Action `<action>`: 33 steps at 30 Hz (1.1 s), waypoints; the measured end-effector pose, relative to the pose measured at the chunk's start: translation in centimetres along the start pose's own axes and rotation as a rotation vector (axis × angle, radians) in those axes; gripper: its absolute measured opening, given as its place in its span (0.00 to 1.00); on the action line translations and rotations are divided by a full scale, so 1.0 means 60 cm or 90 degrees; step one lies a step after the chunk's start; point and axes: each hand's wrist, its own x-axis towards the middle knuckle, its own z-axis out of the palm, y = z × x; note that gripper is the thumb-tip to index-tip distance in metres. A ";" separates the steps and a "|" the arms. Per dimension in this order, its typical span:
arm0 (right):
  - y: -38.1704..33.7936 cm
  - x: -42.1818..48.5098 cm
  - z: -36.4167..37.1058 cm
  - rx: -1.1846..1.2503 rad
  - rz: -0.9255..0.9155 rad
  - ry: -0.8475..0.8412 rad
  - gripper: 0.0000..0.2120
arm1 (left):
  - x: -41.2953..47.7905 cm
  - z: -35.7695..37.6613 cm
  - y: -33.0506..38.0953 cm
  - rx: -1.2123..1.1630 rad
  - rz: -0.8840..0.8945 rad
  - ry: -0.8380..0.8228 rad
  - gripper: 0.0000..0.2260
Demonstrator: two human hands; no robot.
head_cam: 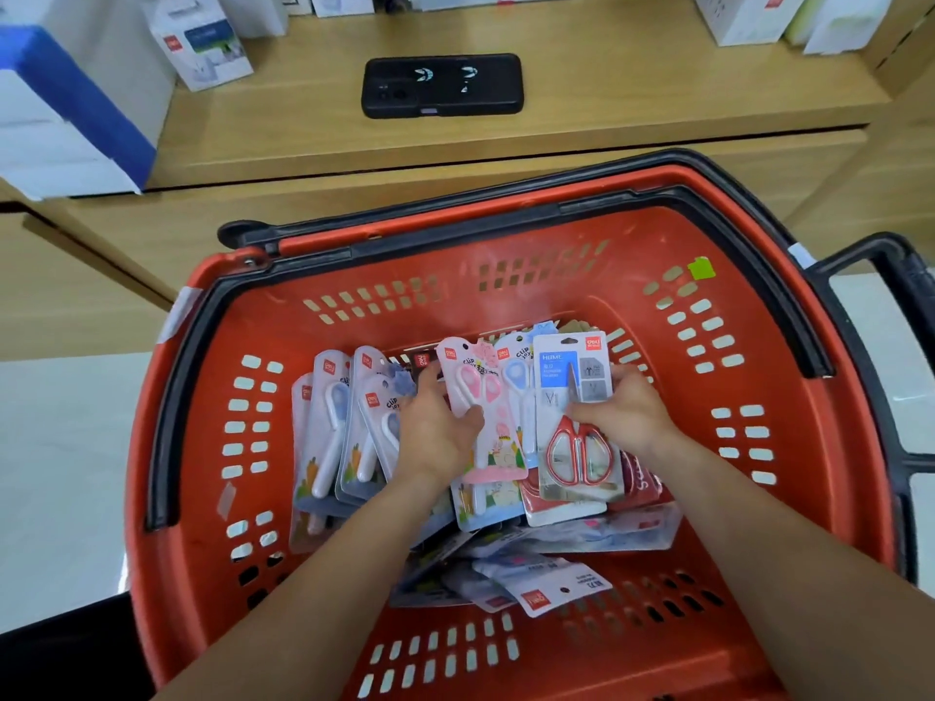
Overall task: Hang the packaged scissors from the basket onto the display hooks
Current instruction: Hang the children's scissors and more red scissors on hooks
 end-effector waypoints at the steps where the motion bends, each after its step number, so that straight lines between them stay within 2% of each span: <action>1: -0.001 -0.001 0.001 0.001 -0.007 -0.011 0.19 | -0.004 0.006 -0.003 0.005 0.026 0.005 0.28; 5: -0.002 -0.002 0.004 -0.010 -0.039 -0.023 0.21 | -0.014 0.016 0.001 0.035 0.068 -0.004 0.33; 8: -0.007 -0.003 0.006 -0.028 -0.069 -0.006 0.24 | -0.009 0.007 0.001 0.030 0.055 0.000 0.30; 11: -0.011 -0.006 0.007 -0.012 -0.094 0.012 0.28 | 0.001 0.001 -0.002 -0.043 0.019 -0.007 0.26; 15: -0.008 -0.006 0.010 -0.031 -0.089 0.037 0.36 | -0.004 0.006 0.001 -0.160 0.014 -0.044 0.33; 18: -0.007 -0.007 0.014 -0.130 -0.083 0.049 0.37 | -0.005 0.015 -0.006 -0.213 -0.019 -0.062 0.34; 22: -0.016 -0.025 0.027 -0.294 -0.095 0.062 0.40 | -0.008 0.024 -0.013 -0.236 -0.076 -0.086 0.24; 25: -0.016 -0.033 0.034 -0.390 -0.145 0.122 0.41 | -0.006 0.027 -0.016 -0.230 -0.085 -0.102 0.24; 27: -0.015 -0.029 0.033 -0.398 -0.153 0.111 0.42 | -0.002 0.026 -0.016 -0.232 -0.083 -0.086 0.26; 31: -0.018 -0.014 0.029 -0.311 -0.123 0.030 0.54 | 0.004 0.015 -0.013 -0.246 -0.067 -0.040 0.31; 33: -0.022 -0.010 0.026 -0.241 -0.109 -0.020 0.49 | 0.008 0.006 -0.012 -0.253 -0.068 -0.031 0.37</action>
